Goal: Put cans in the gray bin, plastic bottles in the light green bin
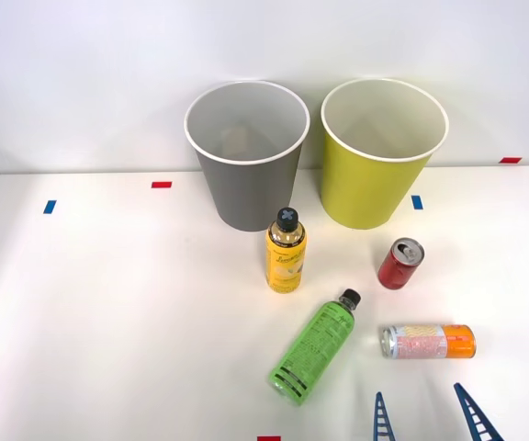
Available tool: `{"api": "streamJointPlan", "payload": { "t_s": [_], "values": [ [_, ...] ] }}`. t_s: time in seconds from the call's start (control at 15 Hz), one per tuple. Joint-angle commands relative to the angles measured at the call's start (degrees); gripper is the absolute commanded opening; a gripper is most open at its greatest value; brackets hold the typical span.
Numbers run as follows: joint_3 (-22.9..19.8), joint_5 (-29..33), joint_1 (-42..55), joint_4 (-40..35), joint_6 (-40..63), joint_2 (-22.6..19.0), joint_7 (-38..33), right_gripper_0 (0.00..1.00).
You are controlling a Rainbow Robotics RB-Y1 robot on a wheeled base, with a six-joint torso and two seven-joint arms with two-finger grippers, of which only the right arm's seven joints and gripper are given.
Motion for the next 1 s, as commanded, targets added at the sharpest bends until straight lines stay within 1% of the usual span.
{"api": "streamJointPlan", "payload": {
  "t_s": [0.07,1.0],
  "values": [
    [0.0,0.0,0.0,0.0,0.0,0.0,0.0,1.00],
    [0.0,0.0,0.0,0.0,0.0,0.0,0.0,1.00]
  ]
}}
